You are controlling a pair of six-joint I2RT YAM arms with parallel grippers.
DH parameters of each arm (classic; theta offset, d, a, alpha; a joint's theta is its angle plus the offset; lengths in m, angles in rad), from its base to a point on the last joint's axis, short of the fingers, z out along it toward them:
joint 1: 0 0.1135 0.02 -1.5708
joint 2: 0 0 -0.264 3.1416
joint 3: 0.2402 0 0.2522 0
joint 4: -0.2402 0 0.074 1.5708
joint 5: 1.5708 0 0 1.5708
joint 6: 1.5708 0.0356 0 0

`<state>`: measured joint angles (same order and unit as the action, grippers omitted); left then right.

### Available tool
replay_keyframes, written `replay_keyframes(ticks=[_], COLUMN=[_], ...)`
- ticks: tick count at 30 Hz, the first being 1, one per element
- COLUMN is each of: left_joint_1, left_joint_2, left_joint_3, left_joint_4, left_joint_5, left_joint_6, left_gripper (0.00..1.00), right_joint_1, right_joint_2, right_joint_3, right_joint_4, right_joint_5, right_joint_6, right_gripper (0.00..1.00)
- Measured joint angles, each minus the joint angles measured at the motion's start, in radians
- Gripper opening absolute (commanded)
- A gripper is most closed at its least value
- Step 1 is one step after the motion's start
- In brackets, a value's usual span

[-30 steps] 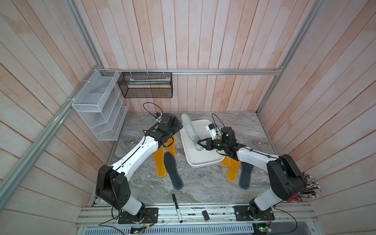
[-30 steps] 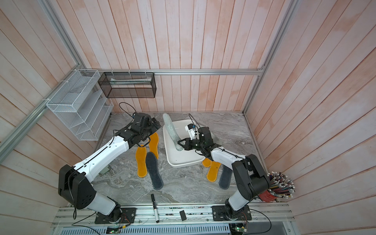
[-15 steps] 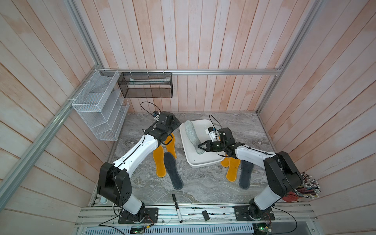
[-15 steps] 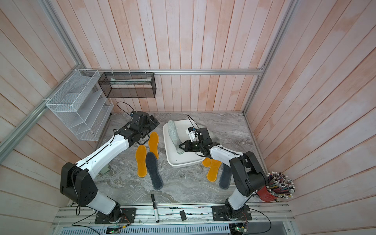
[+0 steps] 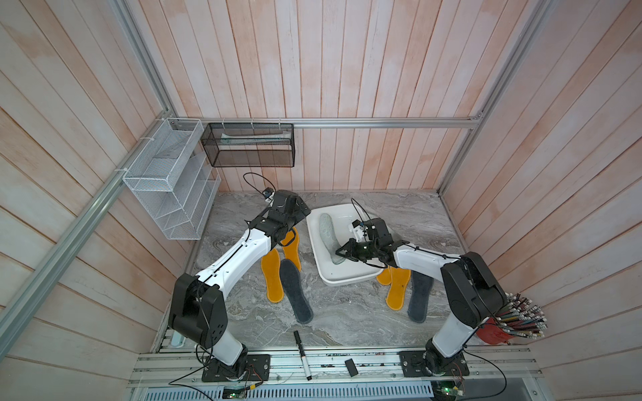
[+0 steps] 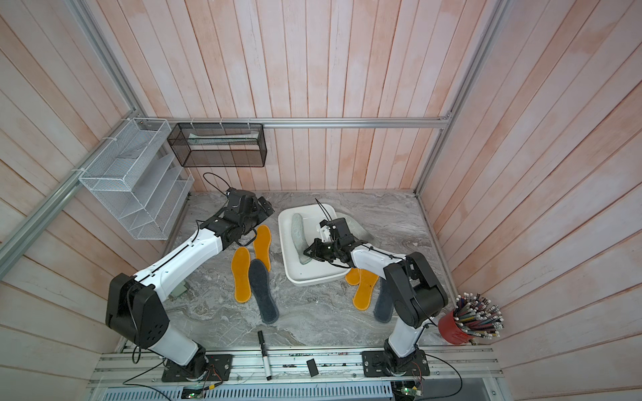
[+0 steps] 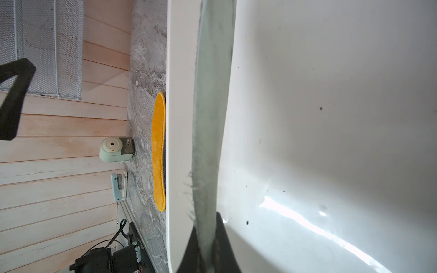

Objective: Put the insoles into the storage box
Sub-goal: Place the insole in the storage box.

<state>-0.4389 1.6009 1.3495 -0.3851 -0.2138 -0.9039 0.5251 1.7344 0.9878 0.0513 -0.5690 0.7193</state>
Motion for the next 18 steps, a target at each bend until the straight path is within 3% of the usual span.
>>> replay_keyframes(ticks=[14,18], left_joint_1=[0.046,0.052], left_joint_2=[0.000,0.000], left_joint_3=[0.000,0.000], left_joint_4=[0.005,0.006], left_joint_5=[0.031,0.045], left_joint_6=[0.024,0.025], left_gripper=[1.00,1.00], right_joint_1=[0.038,0.038], right_joint_2=[0.104,0.114], right_joint_3=[0.049,0.049], right_joint_4=[-0.054,-0.052], right_joint_5=[0.076,0.077], right_joint_6=[0.066,0.075], right_gripper=[0.02,0.08])
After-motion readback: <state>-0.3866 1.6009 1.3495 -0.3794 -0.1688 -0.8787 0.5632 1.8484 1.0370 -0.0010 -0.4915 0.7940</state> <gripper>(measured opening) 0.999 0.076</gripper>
